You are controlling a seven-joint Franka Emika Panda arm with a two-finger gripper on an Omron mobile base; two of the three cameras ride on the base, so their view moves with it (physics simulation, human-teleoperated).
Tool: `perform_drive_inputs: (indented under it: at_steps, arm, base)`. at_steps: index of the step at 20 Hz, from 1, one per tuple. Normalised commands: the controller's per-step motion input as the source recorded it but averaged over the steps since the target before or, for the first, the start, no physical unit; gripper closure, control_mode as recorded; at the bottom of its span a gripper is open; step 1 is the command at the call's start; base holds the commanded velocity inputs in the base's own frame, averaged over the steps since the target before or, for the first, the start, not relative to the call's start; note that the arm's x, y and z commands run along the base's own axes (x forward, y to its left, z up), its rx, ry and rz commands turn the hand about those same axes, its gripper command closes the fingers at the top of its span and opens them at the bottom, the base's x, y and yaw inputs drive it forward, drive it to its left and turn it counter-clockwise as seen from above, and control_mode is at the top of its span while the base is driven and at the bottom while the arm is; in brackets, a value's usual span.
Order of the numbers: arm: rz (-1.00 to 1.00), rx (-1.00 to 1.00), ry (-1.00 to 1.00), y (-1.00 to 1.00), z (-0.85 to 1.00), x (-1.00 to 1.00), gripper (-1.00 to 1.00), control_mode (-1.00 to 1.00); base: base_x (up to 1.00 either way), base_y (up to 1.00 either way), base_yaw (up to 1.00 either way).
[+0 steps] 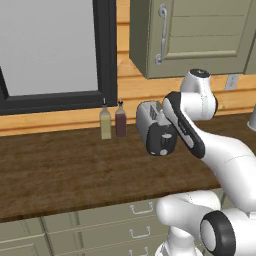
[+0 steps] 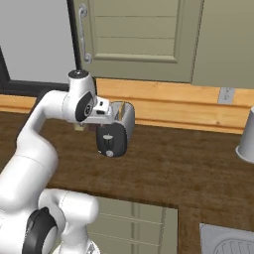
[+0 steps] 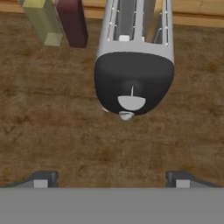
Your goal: Start the toaster. Once the lever pops up, take the bread to the plate on the dining counter.
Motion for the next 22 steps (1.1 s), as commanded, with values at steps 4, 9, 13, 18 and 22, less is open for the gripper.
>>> perform_drive_inputs:
  at_steps: [4,9,13,18,22]
  arm:
    - [0.0,0.0,-0.01,-0.06,-0.14,0.65,-1.0,-1.0]
    - [0.0,0.0,0.0,0.0,-0.27,0.65,-1.0,-1.0]
    - [0.0,0.0,0.0,-0.07,-0.43,0.38,-1.0,-1.0]
    - [-0.02,0.0,0.0,-0.12,-0.39,0.25,-1.0,-1.0]
    - [-0.01,0.0,0.0,0.0,-0.37,0.05,-1.0,-1.0]
  base:
    - [0.0,0.0,0.0]
    - [0.0,0.0,0.0]
    - [0.0,0.0,0.0]
    - [0.0,0.0,0.0]
    - [0.0,0.0,0.0]
